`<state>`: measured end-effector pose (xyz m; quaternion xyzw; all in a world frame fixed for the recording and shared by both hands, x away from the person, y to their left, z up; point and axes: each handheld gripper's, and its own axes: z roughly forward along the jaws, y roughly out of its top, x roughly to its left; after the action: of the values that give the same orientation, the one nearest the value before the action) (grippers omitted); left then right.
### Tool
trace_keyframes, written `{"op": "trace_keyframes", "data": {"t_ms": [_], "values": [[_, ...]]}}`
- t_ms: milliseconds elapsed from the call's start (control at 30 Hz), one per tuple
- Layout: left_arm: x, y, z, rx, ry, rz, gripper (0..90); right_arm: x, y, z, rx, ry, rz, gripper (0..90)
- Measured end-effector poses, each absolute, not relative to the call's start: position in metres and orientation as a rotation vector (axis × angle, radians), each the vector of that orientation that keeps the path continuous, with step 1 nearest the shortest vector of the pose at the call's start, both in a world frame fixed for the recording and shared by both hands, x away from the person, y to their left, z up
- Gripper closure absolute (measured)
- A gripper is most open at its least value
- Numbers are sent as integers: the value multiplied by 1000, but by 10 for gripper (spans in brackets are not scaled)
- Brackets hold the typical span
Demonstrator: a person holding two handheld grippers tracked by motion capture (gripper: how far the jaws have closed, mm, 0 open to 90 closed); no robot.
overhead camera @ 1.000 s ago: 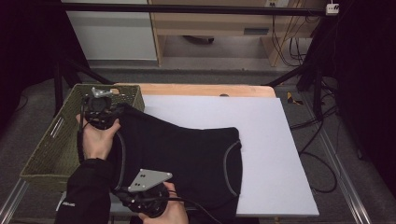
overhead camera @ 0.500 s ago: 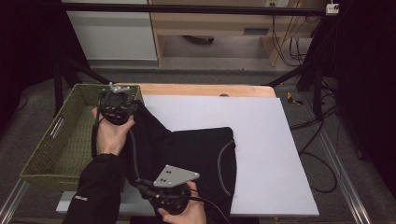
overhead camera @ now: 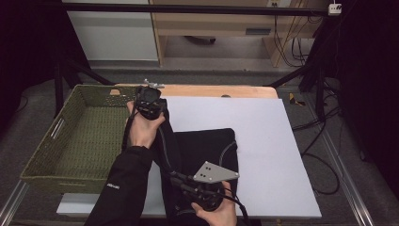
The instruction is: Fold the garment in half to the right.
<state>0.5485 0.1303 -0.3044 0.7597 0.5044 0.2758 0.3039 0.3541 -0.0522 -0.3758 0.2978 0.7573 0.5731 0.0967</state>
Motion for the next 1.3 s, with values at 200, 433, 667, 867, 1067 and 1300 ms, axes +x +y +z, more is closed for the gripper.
{"op": "trace_keyframes", "data": {"t_ms": [200, 433, 667, 867, 1067, 1300], "values": [[556, 101, -313, 2049, 1305, 706, 820, 349, -73, -382, 935, 2204, 1698, 813], [568, 63, -329, 2108, 1271, 663, 819, 349, -97, -396, 1026, 2177, 1679, 811], [575, 28, -349, 2169, 1232, 613, 818, 344, -113, -408, 1088, 2165, 1668, 810], [578, 2, -362, 2204, 1205, 580, 816, 342, -126, -417, 1143, 2143, 1653, 807], [581, -14, -375, 2224, 1186, 538, 812, 340, -136, -425, 1189, 2127, 1633, 805], [582, -31, -389, 2246, 1175, 511, 811, 338, -144, -432, 1224, 2129, 1591, 805]]}}
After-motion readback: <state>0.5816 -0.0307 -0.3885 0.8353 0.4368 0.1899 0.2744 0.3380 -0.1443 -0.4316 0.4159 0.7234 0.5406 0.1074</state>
